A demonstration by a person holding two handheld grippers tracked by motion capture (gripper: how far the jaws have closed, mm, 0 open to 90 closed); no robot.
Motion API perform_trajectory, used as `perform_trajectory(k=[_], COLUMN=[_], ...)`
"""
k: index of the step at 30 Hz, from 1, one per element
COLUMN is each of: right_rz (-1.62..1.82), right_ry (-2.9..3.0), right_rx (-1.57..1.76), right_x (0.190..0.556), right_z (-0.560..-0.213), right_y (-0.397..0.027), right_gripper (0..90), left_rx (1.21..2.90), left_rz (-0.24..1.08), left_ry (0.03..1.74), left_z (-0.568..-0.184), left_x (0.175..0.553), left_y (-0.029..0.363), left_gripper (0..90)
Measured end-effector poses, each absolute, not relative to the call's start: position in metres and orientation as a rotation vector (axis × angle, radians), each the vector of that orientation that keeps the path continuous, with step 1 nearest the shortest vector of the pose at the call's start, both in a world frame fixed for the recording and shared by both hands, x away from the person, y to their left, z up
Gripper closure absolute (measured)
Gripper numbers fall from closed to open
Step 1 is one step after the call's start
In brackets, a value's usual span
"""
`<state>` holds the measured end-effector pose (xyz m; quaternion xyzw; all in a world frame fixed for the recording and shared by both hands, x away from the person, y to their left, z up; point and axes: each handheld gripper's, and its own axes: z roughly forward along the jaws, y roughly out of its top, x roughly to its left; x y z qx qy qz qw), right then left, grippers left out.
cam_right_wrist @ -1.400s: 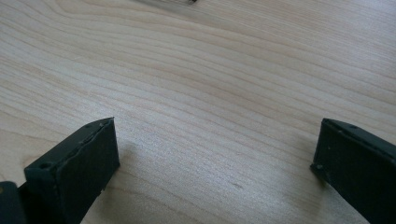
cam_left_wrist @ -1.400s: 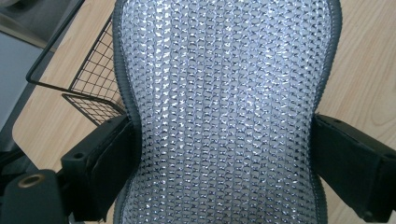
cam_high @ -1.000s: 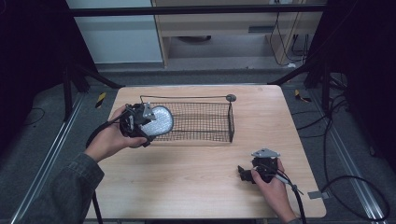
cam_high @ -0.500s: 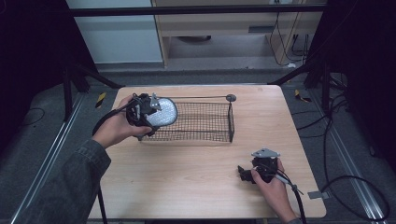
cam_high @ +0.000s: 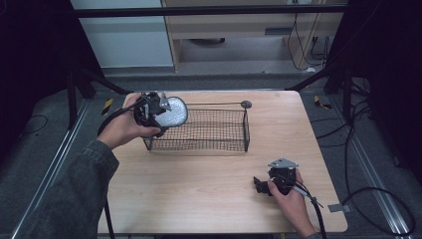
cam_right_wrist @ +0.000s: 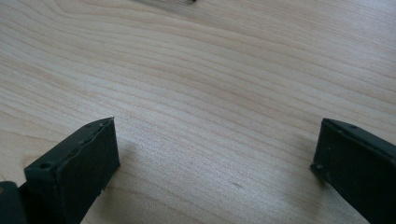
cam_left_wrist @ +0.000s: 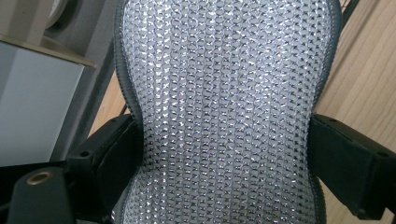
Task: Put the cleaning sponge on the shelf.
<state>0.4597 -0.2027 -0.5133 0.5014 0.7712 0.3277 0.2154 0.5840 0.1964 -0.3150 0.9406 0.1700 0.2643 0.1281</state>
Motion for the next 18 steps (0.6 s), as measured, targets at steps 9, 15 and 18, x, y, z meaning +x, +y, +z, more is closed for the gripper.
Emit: perform_trajectory(k=[9, 15, 18], right_rz=[0.909, 0.911, 0.909], right_ry=[2.139, 2.137, 2.139], right_rx=[1.39, 1.393, 1.389], right_x=[0.46, 0.46, 0.46], right_z=[-0.513, -0.513, -0.513], right_y=[-0.203, -0.203, -0.203], right_gripper=[0.4, 0.4, 0.3], left_rx=[2.745, 2.744, 2.751], left_rz=[0.774, 0.77, 0.77], left_ry=[0.48, 0.484, 0.475], left_z=[-0.317, -0.321, -0.323], left_x=[0.594, 0.602, 0.606], left_y=[0.195, 0.194, 0.193], left_gripper=[11.6, 11.6, 11.7])
